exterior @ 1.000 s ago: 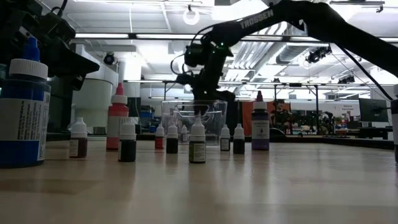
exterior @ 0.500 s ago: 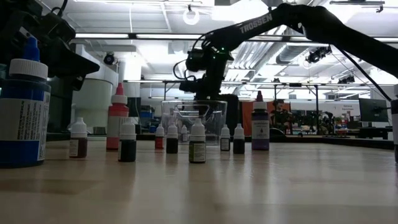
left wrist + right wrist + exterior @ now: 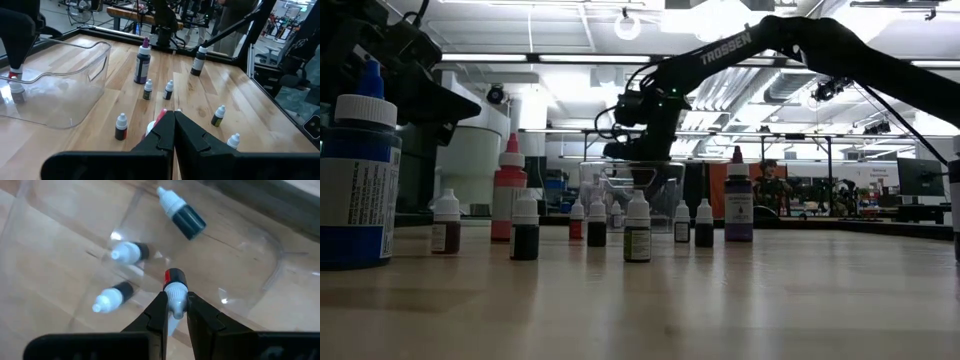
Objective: Pick & Place food coloring
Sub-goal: Put the small red food coloring bottle into the container, then put the small yellow food coloring bottle into the container
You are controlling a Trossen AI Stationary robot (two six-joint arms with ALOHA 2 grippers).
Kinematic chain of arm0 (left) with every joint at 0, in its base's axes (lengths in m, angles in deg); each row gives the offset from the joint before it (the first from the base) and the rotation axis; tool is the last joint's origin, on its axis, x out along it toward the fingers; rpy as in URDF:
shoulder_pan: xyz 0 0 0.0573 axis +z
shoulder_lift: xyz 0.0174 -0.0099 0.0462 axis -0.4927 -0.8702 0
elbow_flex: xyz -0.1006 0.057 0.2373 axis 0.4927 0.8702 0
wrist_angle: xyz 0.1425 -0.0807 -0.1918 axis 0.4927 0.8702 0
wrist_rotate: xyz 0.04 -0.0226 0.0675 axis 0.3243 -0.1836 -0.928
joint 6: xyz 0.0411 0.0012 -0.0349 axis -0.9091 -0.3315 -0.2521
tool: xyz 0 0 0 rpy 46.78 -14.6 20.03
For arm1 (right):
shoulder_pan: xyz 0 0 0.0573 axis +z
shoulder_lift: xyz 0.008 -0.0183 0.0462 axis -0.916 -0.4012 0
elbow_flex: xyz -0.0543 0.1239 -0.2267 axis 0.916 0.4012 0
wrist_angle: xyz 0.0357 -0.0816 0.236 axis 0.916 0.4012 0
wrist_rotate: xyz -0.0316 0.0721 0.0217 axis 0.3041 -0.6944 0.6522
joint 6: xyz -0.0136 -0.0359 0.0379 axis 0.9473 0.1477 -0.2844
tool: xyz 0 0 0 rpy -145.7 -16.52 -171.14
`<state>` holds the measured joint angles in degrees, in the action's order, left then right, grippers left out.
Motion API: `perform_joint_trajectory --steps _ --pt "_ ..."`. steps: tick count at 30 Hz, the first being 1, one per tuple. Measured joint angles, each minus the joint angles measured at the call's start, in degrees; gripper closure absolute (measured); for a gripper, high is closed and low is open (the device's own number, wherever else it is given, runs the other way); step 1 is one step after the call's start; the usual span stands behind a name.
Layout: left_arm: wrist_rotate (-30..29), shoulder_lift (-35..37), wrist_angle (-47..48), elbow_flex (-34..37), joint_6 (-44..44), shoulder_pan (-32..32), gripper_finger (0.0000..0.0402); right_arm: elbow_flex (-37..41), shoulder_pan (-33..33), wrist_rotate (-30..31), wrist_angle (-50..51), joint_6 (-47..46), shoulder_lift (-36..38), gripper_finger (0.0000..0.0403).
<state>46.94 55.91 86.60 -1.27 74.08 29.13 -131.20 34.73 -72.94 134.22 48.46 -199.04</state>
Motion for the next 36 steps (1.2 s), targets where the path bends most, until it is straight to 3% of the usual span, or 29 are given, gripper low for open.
perform_joint_trajectory --steps 13,29,36 --pt "-0.25 -0.01 0.0 0.0 0.0 0.0 0.0401 -0.04 0.07 0.37 -0.22 0.79 -0.28 0.0345" --pt "-0.18 -0.01 -0.02 0.0 0.0 0.0 0.0401 -0.15 0.04 0.21 -0.59 2.5 -0.38 0.0285" --pt "-0.16 0.01 -0.02 0.0 0.0 0.0 0.0401 -3.91 0.14 0.2 -1.02 4.74 0.98 0.0247"
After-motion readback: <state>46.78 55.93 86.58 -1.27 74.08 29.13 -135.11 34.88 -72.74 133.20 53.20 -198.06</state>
